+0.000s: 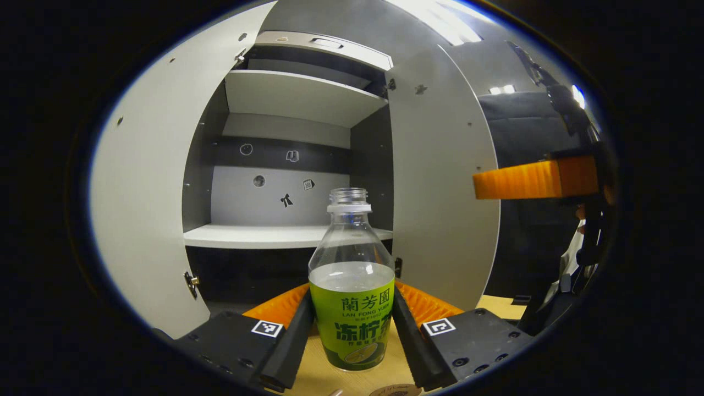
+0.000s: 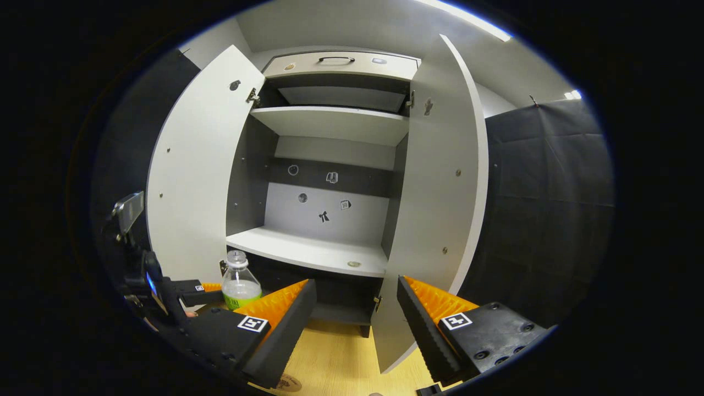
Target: Grasp the bottle in the cabinet with the left hand and place it on the coaster, then close the right door with the right hand and the left door with the left hand.
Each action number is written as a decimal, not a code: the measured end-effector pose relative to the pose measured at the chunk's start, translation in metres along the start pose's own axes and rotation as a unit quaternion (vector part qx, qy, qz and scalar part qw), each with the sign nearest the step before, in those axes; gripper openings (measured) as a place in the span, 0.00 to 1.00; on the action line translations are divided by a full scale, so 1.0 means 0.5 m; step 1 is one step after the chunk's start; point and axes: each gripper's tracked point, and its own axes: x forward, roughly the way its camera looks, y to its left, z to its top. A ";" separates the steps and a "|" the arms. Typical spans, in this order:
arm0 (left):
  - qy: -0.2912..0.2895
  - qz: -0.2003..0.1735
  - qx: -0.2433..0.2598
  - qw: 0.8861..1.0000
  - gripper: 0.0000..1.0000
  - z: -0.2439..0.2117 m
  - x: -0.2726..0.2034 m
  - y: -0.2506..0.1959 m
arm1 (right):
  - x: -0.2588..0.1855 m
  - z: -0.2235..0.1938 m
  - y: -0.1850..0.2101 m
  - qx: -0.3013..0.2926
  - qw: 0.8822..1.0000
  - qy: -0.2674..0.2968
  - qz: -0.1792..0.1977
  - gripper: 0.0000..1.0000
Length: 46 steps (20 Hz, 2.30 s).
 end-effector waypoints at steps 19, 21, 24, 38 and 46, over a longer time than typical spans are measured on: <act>0.032 0.086 -0.015 0.996 0.78 -0.262 -0.080 -0.118 | 0.017 -0.266 -0.005 0.031 0.992 0.081 0.089 0.98; 0.036 0.088 -0.006 0.995 0.78 -0.282 -0.084 -0.122 | 0.014 -0.272 0.000 0.026 0.992 0.079 0.095 0.98; 0.041 0.090 -0.003 0.995 0.78 -0.312 -0.093 -0.130 | 0.011 -0.296 0.007 0.018 0.991 0.086 0.104 0.98; 0.020 0.093 0.000 0.995 0.83 -0.355 -0.111 -0.144 | -0.011 -0.341 0.023 0.014 0.987 0.106 0.120 0.98; 0.016 0.093 0.022 0.995 0.98 -0.282 -0.105 -0.138 | -0.028 -0.293 0.036 0.020 0.987 0.096 0.129 0.98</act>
